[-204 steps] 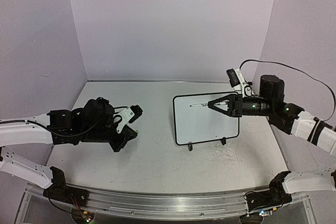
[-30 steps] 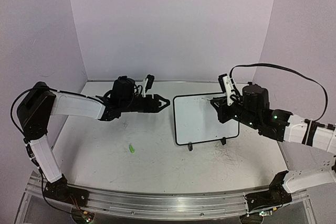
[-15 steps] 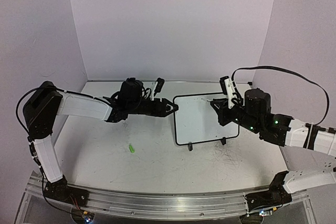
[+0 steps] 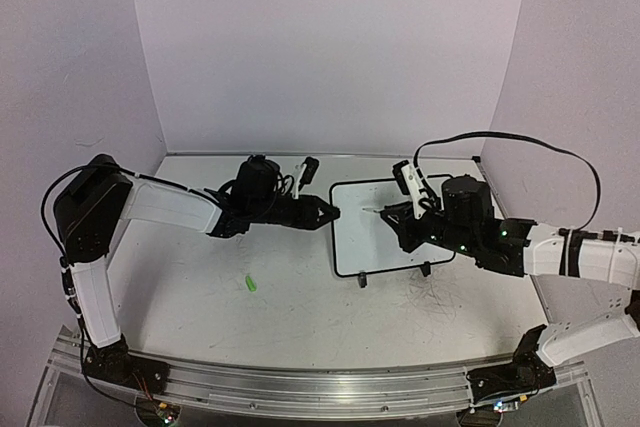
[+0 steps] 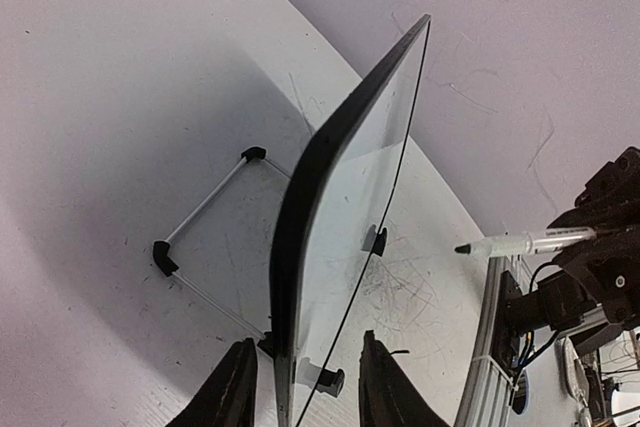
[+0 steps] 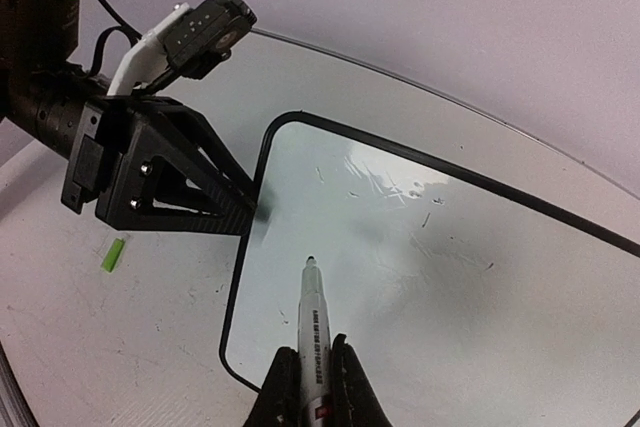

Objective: Write a sentence on the whiteboard
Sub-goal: Hold the whiteboard at the center of the board.

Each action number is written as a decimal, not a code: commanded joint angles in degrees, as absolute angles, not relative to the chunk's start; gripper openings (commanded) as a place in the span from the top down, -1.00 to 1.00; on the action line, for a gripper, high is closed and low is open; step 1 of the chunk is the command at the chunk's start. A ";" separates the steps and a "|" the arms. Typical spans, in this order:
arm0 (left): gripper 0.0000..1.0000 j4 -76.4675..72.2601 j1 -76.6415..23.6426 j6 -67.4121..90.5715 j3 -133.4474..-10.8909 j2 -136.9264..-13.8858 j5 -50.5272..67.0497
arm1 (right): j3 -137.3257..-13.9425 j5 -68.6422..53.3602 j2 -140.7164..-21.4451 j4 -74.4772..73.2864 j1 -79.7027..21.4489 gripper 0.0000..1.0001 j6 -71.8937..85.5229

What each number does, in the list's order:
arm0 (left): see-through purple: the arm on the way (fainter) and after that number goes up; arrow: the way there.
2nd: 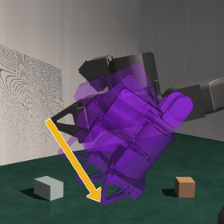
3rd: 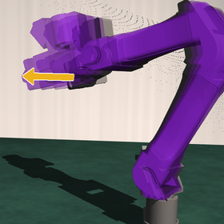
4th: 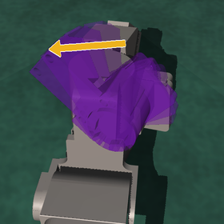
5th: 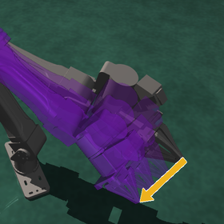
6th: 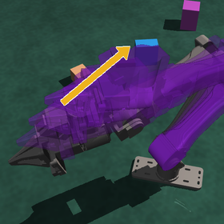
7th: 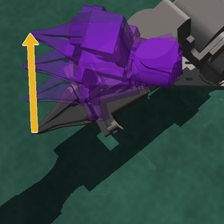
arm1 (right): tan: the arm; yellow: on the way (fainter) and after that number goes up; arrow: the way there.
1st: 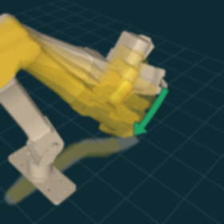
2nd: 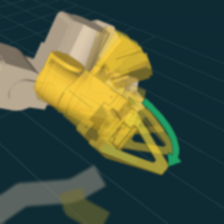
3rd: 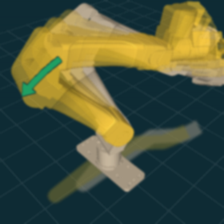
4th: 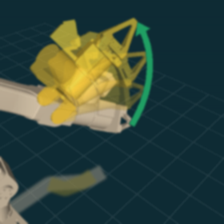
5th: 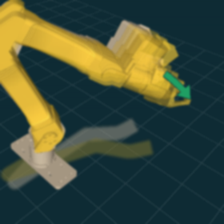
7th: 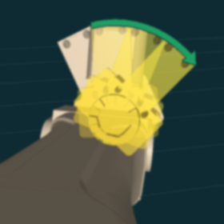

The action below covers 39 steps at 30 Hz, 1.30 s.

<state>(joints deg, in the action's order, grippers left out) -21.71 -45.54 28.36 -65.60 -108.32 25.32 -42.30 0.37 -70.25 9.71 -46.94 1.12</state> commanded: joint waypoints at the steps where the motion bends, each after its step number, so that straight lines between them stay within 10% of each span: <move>1: 0.33 -25.45 -44.86 27.60 -67.21 -109.20 27.38 | -45.53 -2.24 -71.81 13.59 -47.68 1.00 -1.46; 24: 0.96 -28.48 -44.70 24.12 -66.27 -111.46 30.61 | -46.31 6.17 -77.61 21.21 -50.64 1.00 -3.30; 39: 1.00 -28.48 -44.21 22.10 -64.54 -110.89 30.93 | -46.88 8.20 -80.76 24.17 -51.42 1.00 -4.01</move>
